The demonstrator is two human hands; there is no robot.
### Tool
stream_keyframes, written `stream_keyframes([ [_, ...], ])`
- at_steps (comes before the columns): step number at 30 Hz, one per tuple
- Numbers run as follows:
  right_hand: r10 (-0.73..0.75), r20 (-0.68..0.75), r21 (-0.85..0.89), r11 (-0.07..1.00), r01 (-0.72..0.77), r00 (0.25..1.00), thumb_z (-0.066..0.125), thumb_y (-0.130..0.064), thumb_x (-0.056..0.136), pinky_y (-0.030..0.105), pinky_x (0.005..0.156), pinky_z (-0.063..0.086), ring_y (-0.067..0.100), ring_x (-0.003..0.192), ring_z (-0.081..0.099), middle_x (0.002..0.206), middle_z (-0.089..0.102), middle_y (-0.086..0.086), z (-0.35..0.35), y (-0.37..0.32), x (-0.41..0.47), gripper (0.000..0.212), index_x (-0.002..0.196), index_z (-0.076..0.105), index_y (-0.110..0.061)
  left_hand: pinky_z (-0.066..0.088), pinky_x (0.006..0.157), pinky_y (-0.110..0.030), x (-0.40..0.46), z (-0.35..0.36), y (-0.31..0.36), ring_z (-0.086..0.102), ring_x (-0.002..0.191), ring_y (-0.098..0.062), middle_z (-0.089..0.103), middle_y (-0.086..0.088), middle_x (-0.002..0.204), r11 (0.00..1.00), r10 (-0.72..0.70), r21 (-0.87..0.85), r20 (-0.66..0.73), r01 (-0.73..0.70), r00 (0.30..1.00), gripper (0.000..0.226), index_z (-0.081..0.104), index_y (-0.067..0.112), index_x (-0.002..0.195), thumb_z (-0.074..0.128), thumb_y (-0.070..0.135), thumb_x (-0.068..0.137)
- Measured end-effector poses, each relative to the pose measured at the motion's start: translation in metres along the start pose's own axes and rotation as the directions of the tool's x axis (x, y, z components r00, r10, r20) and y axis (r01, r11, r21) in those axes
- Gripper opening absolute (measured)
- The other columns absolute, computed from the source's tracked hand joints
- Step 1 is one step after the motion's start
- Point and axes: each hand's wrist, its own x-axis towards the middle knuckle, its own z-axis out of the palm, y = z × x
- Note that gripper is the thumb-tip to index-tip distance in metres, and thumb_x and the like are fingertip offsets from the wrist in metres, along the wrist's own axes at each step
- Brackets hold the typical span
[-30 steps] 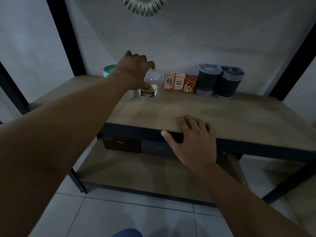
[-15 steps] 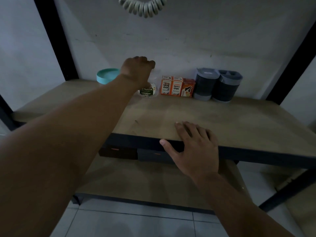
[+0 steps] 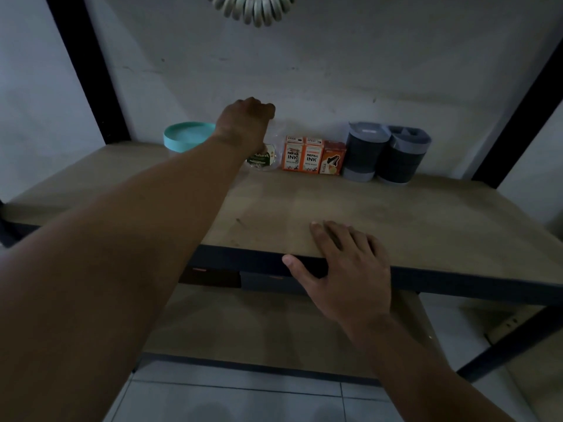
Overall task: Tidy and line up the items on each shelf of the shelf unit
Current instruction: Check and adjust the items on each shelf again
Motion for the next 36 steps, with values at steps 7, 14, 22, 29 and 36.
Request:
stream_keyframes([
  [7, -0.004, 0.014, -0.002, 1.000, 0.004, 1.000, 0.028, -0.085, 0.091, 0.049, 0.104, 0.042, 0.024, 0.127, 0.055, 0.138, 0.060, 0.001, 0.000, 0.001, 0.000, 0.083, 0.138, 0.059, -0.025, 0.048, 0.092, -0.042, 0.004, 0.002, -0.003, 0.058, 0.115, -0.037, 0.059, -0.015, 0.128, 1.000, -0.004, -0.006, -0.016, 0.004, 1.000, 0.071, 0.049, 0.017, 0.138, 0.085, 0.027, 0.078],
  [14, 0.001, 0.028, -0.010, 1.000, -0.001, 1.000, 0.024, -0.085, 0.091, 0.048, 0.106, 0.042, 0.024, 0.128, 0.054, 0.140, 0.059, 0.001, -0.002, 0.001, 0.001, 0.084, 0.140, 0.057, -0.026, 0.047, 0.089, -0.040, 0.001, -0.001, -0.006, 0.060, 0.114, -0.035, 0.060, -0.013, 0.128, 1.000, -0.010, 0.005, -0.011, 0.010, 1.000, 0.083, 0.044, 0.020, 0.143, 0.086, 0.040, 0.074],
  [22, 0.006, 0.041, -0.009, 1.000, -0.006, 0.999, 0.024, -0.084, 0.091, 0.049, 0.106, 0.040, 0.024, 0.129, 0.052, 0.140, 0.058, -0.001, -0.004, -0.001, -0.001, 0.081, 0.140, 0.056, -0.027, 0.042, 0.100, -0.042, -0.032, -0.028, -0.039, 0.053, 0.124, -0.031, 0.056, -0.010, 0.137, 0.999, 0.010, -0.044, -0.008, -0.010, 1.000, 0.080, 0.045, 0.023, 0.143, 0.077, 0.057, 0.078],
  [29, 0.022, 0.059, -0.008, 1.000, -0.022, 0.998, 0.022, -0.083, 0.092, 0.051, 0.107, 0.040, 0.026, 0.129, 0.052, 0.140, 0.058, 0.000, -0.011, -0.008, -0.003, 0.082, 0.139, 0.057, -0.026, 0.038, 0.104, -0.042, -0.090, -0.042, -0.082, 0.061, 0.113, -0.030, 0.066, -0.006, 0.127, 0.991, 0.062, -0.119, -0.045, -0.067, 0.997, 0.070, 0.059, 0.022, 0.133, 0.051, 0.061, 0.075],
  [36, -0.091, 0.077, 0.101, 0.991, 0.083, 0.993, 0.027, -0.075, 0.095, 0.048, 0.106, 0.040, 0.024, 0.126, 0.051, 0.136, 0.060, 0.000, -0.015, -0.054, 0.004, 0.074, 0.132, 0.061, -0.020, 0.036, 0.108, -0.047, -0.126, -0.034, -0.121, 0.056, 0.121, -0.029, 0.057, -0.007, 0.138, 0.993, 0.093, -0.069, 0.000, -0.093, 0.996, 0.082, 0.052, 0.018, 0.141, 0.071, 0.062, 0.074],
])
